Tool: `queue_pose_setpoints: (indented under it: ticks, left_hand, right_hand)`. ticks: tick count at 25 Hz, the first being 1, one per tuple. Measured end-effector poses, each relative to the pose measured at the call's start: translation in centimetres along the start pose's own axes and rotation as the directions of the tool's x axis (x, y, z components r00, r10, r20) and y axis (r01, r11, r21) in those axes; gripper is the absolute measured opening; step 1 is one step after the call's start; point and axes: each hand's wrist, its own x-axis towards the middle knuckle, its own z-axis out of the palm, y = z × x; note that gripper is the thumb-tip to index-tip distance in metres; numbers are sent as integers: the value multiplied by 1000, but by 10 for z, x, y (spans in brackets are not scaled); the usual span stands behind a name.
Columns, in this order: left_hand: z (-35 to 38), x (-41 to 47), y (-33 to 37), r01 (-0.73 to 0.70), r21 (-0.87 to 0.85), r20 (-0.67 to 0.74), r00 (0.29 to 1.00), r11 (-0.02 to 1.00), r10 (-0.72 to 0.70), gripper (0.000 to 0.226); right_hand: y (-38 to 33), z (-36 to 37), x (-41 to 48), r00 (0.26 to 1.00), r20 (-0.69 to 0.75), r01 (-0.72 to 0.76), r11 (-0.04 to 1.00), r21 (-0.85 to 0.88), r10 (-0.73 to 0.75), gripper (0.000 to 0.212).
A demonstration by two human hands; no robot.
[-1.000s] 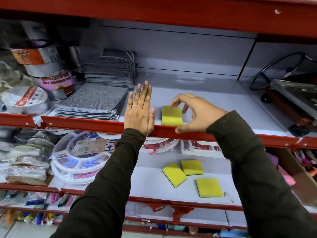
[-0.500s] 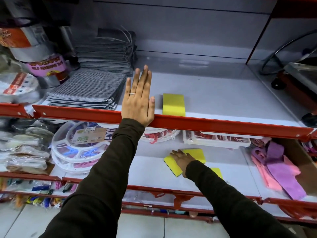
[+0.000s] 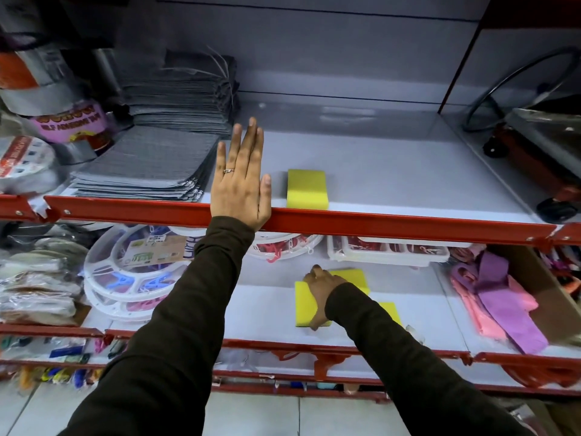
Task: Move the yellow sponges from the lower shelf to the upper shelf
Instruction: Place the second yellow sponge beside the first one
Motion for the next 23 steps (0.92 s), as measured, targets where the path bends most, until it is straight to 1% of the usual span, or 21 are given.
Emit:
queue_pose_setpoints:
  ticks: [3, 4, 6, 8, 10, 11, 12, 13, 16, 18, 19, 21, 23]
  left_hand:
    - [-1, -1, 0, 3, 0, -14, 1000, 1000, -3, 69]
    - [-2, 0, 1, 3, -1, -20, 1000, 1000, -3, 69]
    - [-2, 0, 2, 5, -2, -23, 1000, 1000, -5, 69]
    - [-3, -1, 2, 11, 2, -22, 1000, 1000, -11, 68]
    - [-2, -1, 2, 14, 3, -20, 1000, 1000, -14, 68]
    - [-2, -2, 2, 15, 0, -19, 1000, 1000, -15, 68]
    - [-2, -1, 1, 14, -5, -25, 1000, 1000, -14, 68]
    - [-3, -1, 1, 11, -11, -28, 1000, 1000, -11, 67]
    - [-2, -1, 2, 14, -23, -22, 1000, 1000, -14, 68]
    - [-1, 0, 1, 15, -29, -19, 1000, 999, -15, 68]
    - [-1, 0, 0, 13, -27, -19, 1000, 1000, -13, 68]
    - [-1, 0, 0, 11, -21, -18, 1000, 1000, -12, 68]
    - [-1, 0, 0, 9, -26, -14, 1000, 1000, -10, 68]
  right_hand:
    - [-7, -54, -54, 1000, -27, 7, 997, 72, -5, 103]
    - [-9, -75, -77, 998, -56, 18, 995, 102, -13, 104]
    - [-7, -119, -124, 984, -177, 48, 988, 150, -21, 106]
    - [4, -160, -157, 940, -340, 49, 985, 166, 11, 109]
    - [24, -192, -159, 880, -468, 6, 984, 177, 78, 111]
    - [34, -204, -150, 862, -492, -32, 982, 184, 120, 113]
    - [44, -214, -136, 857, -492, -71, 981, 182, 153, 115]
    - [53, -219, -119, 873, -456, -105, 979, 175, 175, 115]
    - [64, -216, -75, 943, -265, -182, 978, 101, 203, 103]
    - [68, -210, -59, 959, -198, -188, 978, 89, 202, 99]
    - [70, -210, -57, 961, -191, -180, 978, 106, 198, 100]
    - [72, -214, -65, 954, -236, -149, 977, 155, 183, 106]
    - [71, -218, -87, 918, -360, -91, 972, 217, 166, 107]
